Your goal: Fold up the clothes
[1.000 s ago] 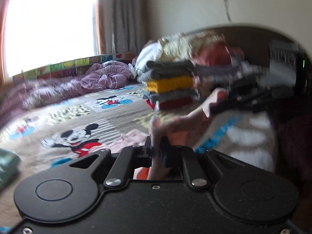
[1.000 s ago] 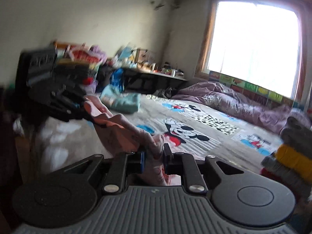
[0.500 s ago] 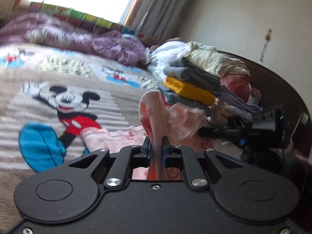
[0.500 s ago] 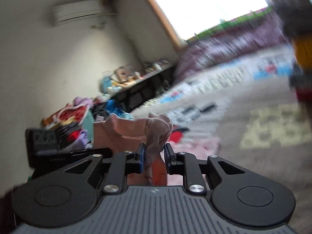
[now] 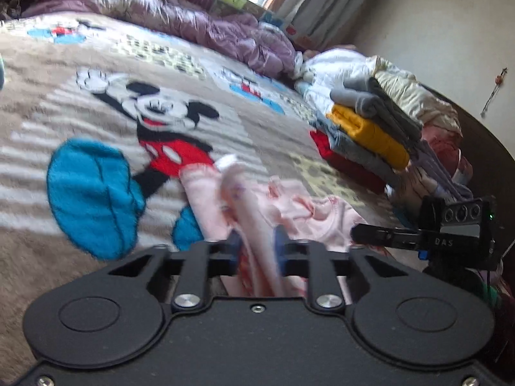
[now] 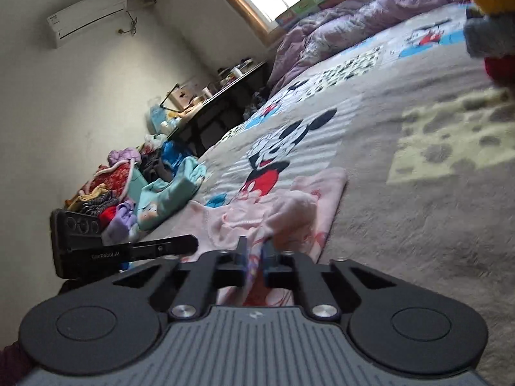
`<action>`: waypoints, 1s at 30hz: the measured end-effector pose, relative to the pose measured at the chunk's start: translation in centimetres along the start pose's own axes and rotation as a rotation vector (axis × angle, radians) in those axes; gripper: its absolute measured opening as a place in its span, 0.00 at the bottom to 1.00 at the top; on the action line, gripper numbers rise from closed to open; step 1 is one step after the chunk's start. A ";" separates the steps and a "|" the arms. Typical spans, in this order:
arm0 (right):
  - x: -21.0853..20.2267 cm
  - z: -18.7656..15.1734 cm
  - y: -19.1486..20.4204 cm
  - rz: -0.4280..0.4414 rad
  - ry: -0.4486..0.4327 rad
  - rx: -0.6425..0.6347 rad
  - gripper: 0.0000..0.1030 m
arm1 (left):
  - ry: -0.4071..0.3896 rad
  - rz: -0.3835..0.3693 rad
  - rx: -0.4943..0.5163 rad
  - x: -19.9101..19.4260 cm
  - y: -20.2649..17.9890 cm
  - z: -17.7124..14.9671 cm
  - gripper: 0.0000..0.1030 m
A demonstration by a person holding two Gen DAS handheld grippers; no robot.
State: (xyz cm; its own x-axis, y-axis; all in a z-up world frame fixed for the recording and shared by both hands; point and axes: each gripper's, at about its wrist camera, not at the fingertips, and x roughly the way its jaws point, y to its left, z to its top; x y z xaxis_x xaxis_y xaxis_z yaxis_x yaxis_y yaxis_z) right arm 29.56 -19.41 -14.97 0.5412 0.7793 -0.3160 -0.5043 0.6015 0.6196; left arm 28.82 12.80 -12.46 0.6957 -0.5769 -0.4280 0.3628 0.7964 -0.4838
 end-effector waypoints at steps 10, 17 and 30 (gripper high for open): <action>0.2 2.5 0.1 -0.013 -0.131 -0.080 0.05 | -0.084 -0.028 -0.058 1.1 1.2 2.0 0.08; 1.5 2.8 -1.7 -0.008 -0.132 -0.028 0.05 | -0.054 0.006 -0.088 2.5 1.9 1.8 0.08; 1.8 3.0 0.7 -0.221 -0.093 -0.178 0.36 | -0.123 0.155 0.040 0.3 0.1 2.1 0.37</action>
State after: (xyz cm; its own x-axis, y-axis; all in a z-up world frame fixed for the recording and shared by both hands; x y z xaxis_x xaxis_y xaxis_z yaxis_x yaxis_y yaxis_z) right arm 32.19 -18.13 -12.97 0.7061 0.6115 -0.3570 -0.4730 0.7825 0.4048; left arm 30.42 13.10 -11.07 0.8150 -0.4220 -0.3971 0.2677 0.8820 -0.3879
